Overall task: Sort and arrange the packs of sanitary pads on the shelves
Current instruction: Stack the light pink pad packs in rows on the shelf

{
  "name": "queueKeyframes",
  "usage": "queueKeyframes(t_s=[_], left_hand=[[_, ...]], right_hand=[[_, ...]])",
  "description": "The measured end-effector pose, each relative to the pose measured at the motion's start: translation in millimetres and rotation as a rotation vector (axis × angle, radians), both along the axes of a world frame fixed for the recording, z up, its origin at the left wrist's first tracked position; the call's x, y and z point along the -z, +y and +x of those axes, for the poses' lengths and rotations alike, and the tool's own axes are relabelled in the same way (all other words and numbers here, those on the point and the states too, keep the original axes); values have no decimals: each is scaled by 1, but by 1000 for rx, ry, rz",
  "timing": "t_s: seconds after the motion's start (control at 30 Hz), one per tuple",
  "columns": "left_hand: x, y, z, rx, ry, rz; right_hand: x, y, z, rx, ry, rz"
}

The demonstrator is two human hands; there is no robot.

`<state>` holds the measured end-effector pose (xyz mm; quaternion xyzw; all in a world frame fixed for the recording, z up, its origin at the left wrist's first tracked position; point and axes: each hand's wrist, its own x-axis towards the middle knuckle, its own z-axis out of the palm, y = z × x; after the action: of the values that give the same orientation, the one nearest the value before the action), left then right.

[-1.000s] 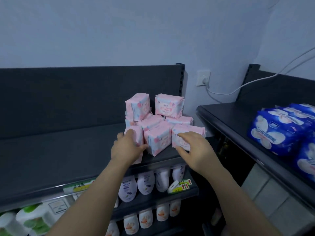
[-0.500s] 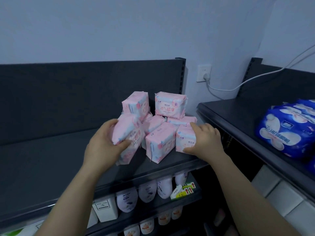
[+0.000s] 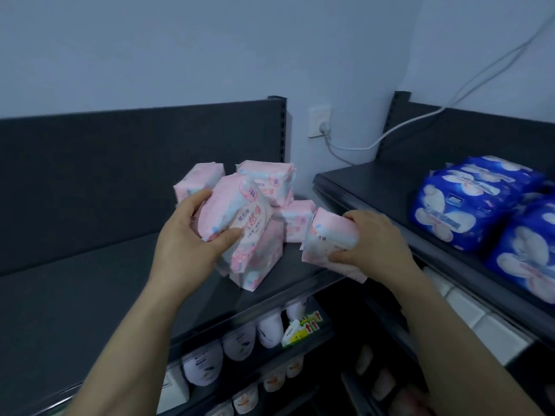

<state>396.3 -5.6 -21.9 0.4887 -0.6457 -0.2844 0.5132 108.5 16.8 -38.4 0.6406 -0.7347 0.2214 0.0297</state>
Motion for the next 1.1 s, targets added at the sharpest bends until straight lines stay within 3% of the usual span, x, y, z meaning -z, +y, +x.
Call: queueKeyframes(t_s=[0.33, 0.53, 1.1], left_hand=[[14, 34, -117, 343, -65, 25], [14, 101, -205, 638, -96, -31], [17, 486, -417, 1309, 0, -7]], right_hand=[[-24, 146, -58, 246, -81, -32], [-31, 270, -101, 502, -13, -35], [-33, 724, -166, 1110, 55, -28]])
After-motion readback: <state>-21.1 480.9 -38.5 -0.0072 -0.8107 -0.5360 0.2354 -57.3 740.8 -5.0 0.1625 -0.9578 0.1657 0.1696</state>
